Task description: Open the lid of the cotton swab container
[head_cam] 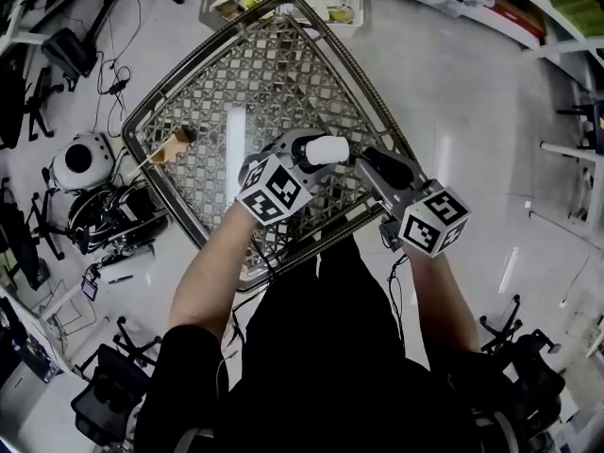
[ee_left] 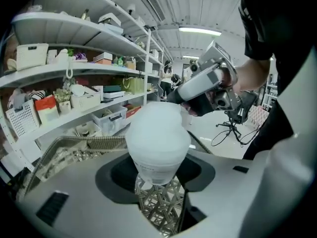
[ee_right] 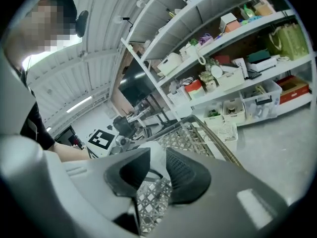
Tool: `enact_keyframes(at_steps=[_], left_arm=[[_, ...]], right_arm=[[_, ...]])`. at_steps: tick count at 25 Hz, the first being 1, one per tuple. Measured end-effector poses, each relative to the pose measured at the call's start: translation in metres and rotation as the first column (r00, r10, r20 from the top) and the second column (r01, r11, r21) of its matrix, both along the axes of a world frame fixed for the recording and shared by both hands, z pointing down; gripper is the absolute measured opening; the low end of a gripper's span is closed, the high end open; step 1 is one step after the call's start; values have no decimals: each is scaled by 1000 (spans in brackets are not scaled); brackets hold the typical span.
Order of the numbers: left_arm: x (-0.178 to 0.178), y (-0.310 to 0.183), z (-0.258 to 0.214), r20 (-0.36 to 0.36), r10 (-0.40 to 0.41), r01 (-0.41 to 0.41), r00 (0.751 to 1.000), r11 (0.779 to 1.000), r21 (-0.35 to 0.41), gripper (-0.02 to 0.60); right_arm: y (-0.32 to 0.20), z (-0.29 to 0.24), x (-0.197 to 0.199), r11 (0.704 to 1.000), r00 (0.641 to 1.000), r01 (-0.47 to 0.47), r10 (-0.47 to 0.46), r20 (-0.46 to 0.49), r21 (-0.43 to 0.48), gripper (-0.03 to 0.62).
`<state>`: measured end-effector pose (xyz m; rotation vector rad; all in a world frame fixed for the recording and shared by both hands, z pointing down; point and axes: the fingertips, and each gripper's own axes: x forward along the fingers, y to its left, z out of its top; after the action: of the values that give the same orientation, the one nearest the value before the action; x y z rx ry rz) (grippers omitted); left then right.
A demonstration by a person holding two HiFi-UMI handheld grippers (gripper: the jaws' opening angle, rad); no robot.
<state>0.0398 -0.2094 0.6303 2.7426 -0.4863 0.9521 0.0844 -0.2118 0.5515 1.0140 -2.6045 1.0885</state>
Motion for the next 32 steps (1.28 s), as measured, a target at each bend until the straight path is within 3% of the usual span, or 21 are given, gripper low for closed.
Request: enact_keyframes(at_steps=[9,21,27,32], left_arm=[[-27,14,-92,12,-25,25,1000,1000,19,207],[-57,37,-148,73,-80,77,994,996,41,207],[-55,68,-164,71,-62,61,996,998,25,207],[-48,93,-173,65,13,-14,998,1000,21,207]], right_arm=[[6,-82,-33,978,988,145,-151,30,148,140],[32,-148,-67,912,948,302,-317,11,279,189],[62,-162,-78,889,934,337,-357,11,310,221],[94,-166,-91,866,919,383,-393,-36,323,250]])
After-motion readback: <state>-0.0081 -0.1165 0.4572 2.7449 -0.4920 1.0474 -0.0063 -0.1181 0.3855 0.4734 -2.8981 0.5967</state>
